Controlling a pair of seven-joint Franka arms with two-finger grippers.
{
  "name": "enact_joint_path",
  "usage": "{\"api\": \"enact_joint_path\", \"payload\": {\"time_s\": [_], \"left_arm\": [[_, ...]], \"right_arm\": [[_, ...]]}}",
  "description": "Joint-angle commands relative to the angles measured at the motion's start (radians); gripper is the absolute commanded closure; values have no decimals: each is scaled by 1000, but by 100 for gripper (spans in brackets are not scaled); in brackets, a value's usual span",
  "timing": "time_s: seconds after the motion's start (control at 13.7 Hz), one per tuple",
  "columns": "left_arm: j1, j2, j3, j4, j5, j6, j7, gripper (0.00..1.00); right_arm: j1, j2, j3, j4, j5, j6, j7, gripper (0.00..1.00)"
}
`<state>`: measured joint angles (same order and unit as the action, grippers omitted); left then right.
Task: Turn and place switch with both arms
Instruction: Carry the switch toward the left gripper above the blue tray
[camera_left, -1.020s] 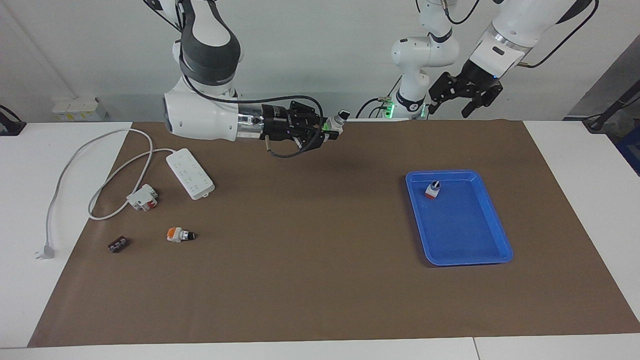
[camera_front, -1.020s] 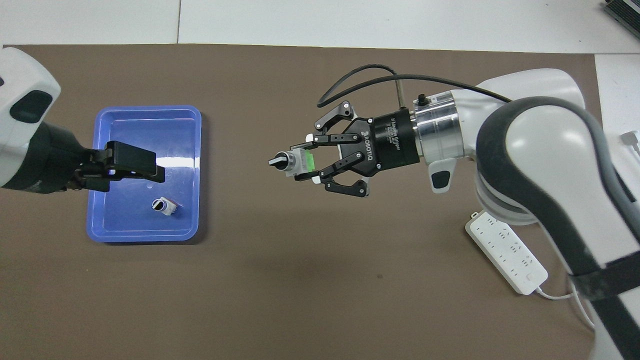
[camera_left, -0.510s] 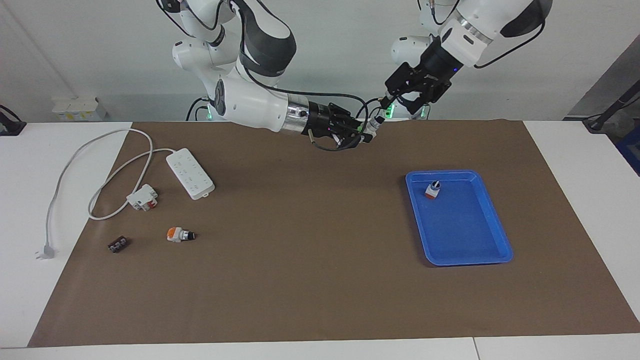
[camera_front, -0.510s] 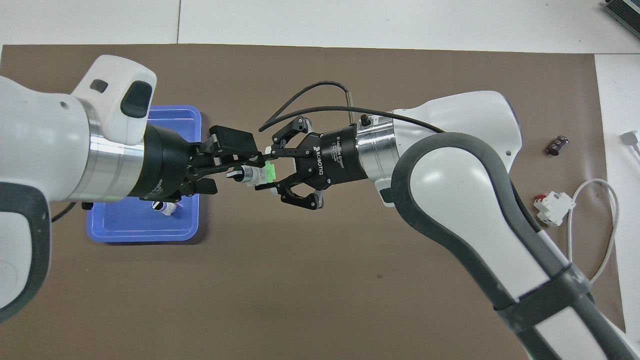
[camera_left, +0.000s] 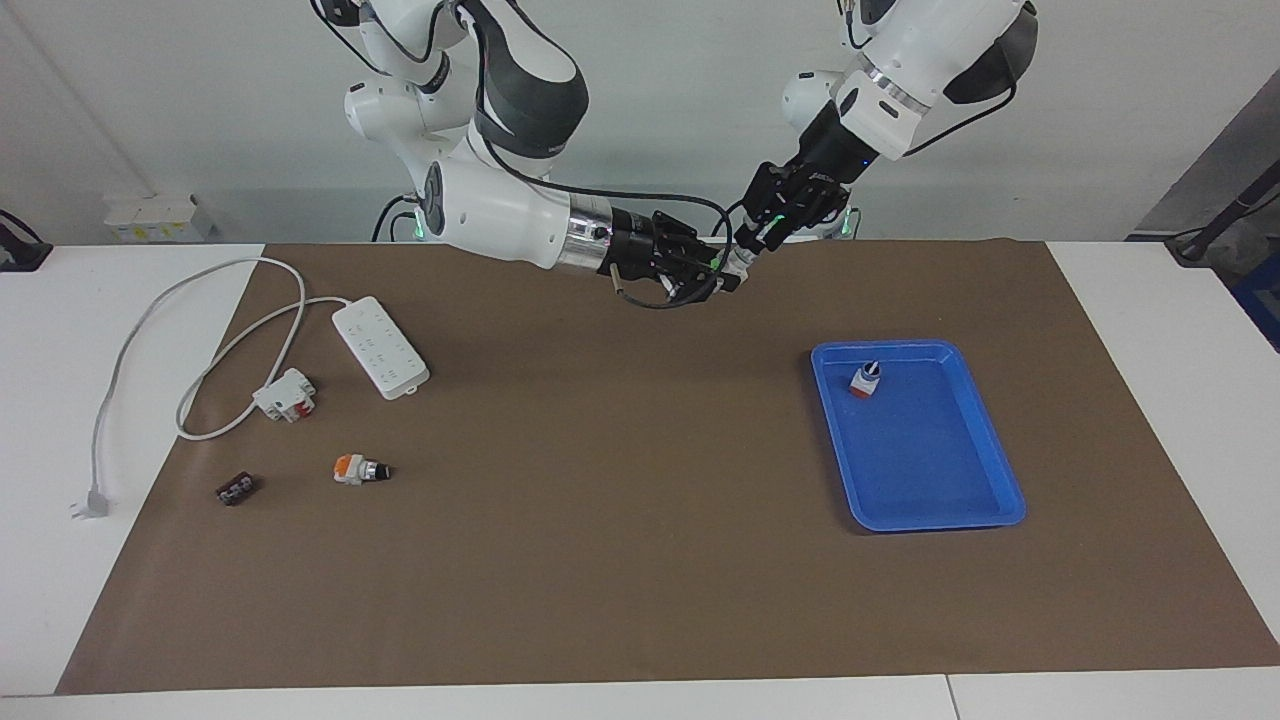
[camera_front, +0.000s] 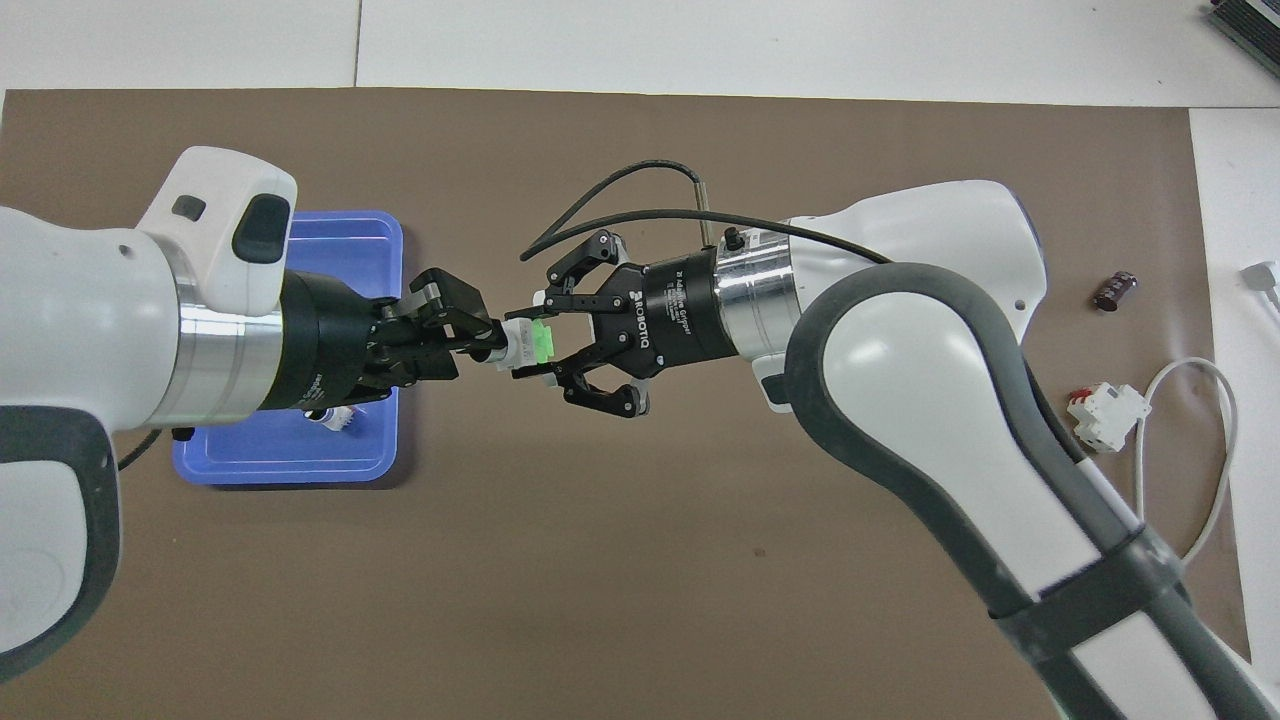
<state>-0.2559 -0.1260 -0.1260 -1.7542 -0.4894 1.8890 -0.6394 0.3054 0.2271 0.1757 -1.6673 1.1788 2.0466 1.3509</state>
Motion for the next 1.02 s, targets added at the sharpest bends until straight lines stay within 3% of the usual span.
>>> {"api": "enact_joint_path", "payload": {"time_s": [0.0,0.51,0.95], "left_arm": [[3,-29,3,-37,-26,24,-2,65],[12,-27,8,-34,-31,36,1,100],[10,-29,9,-37,-25,25,67,100]], "right_arm": [[-9,0,11,4,-22,1,27,100],[-12,0,11,6,-22,1,28,100],[-12,0,11,6,-22,3,28,100]]}}
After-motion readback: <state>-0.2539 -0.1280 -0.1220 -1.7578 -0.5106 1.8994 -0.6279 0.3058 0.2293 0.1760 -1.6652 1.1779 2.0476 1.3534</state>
